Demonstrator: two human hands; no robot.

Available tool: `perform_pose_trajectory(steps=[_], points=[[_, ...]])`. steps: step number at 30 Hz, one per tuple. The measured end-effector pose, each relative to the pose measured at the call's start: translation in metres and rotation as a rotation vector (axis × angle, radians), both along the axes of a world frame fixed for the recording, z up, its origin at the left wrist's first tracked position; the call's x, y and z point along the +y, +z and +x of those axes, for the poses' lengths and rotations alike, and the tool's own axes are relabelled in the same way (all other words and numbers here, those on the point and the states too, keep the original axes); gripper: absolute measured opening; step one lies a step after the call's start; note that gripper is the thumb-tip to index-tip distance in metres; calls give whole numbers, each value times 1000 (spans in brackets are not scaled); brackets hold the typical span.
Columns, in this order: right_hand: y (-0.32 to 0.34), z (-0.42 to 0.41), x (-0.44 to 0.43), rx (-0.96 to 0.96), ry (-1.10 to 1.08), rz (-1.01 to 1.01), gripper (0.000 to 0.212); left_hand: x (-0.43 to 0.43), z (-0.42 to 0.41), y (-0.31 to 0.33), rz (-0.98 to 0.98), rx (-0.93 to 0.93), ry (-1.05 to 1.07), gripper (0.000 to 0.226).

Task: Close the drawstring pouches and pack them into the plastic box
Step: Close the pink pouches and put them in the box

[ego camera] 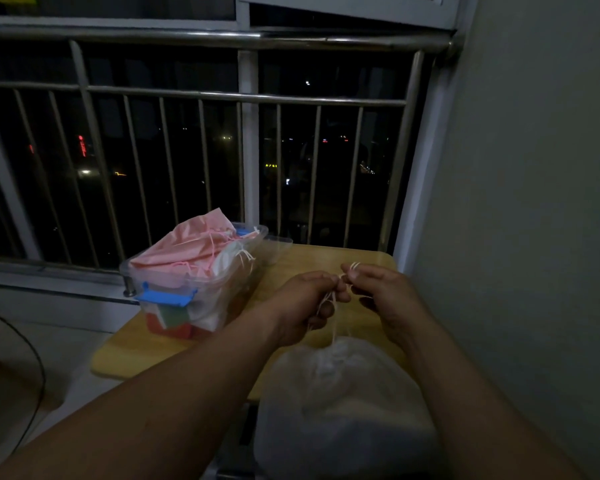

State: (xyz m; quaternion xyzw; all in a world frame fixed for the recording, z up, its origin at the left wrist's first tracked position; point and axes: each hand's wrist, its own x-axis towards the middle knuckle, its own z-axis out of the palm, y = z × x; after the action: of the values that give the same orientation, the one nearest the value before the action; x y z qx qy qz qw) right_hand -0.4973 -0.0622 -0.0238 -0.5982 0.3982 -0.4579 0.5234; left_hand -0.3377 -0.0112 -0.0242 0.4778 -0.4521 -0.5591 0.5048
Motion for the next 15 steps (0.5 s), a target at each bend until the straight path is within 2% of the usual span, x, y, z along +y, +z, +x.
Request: perform_pose_trajectory(steps=[2,5,7,13,15], points=[[-10,2,-3,-22,12,112,20,-5,-1,-3,3,39,46,19],[-19,5,6,3,196,324,31,-13,-3,-5,-9,97,132,18],[-23,5,13,26,295,362,28,-18,-2,-6,-22,111,179,19],[-24,7,21,-112,343,450,13,-26,0,-5,-64,112,240,19],[-25,9,24,-147,343,498,18,-23,0,-4,-104,35,283,19]])
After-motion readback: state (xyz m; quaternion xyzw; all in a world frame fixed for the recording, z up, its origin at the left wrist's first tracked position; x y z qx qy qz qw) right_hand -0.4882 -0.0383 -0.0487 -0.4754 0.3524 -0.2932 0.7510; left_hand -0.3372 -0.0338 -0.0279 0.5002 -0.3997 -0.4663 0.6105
